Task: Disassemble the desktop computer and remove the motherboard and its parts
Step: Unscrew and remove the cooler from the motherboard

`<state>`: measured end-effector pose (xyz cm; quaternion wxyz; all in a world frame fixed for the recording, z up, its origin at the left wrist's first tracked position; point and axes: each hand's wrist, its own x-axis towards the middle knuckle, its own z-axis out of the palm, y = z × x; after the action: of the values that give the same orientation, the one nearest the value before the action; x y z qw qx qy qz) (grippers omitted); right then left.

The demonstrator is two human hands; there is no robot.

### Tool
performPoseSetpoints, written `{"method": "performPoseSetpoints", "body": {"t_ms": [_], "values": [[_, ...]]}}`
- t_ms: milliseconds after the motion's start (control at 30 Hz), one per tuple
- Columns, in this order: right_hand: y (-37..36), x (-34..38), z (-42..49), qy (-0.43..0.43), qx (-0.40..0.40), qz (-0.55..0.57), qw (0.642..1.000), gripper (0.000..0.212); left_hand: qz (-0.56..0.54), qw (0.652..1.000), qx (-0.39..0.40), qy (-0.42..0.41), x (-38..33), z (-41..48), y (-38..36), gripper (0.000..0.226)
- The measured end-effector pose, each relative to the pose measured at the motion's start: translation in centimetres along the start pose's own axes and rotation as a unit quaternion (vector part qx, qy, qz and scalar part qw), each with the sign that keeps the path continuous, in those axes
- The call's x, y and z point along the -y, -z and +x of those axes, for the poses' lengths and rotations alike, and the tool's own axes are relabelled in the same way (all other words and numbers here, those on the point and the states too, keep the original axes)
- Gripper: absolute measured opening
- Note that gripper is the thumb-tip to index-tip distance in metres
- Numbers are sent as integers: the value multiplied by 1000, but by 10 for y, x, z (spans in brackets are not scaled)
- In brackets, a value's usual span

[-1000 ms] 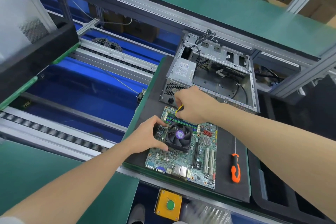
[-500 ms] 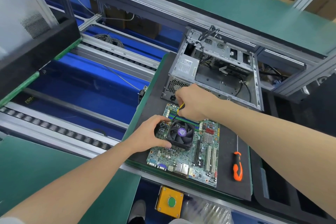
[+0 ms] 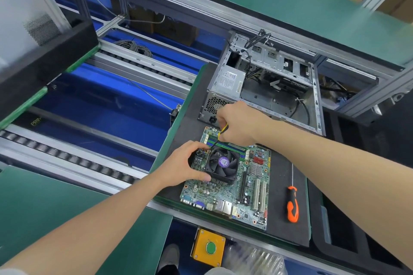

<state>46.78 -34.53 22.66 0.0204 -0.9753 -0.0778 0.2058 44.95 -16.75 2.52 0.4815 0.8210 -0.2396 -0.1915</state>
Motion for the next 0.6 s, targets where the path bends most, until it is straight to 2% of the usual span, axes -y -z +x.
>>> {"method": "performPoseSetpoints", "body": {"t_ms": [200, 400, 600], "values": [[-2, 1, 0, -1, -11, -5, 1000, 25, -2, 1000, -2, 4, 0, 0, 1, 85], [4, 6, 2, 37, 2, -39, 999, 19, 1, 1000, -4, 7, -1, 0, 2, 86], [3, 5, 6, 0, 20, -26, 999, 24, 0, 1000, -3, 5, -5, 0, 3, 84]]}}
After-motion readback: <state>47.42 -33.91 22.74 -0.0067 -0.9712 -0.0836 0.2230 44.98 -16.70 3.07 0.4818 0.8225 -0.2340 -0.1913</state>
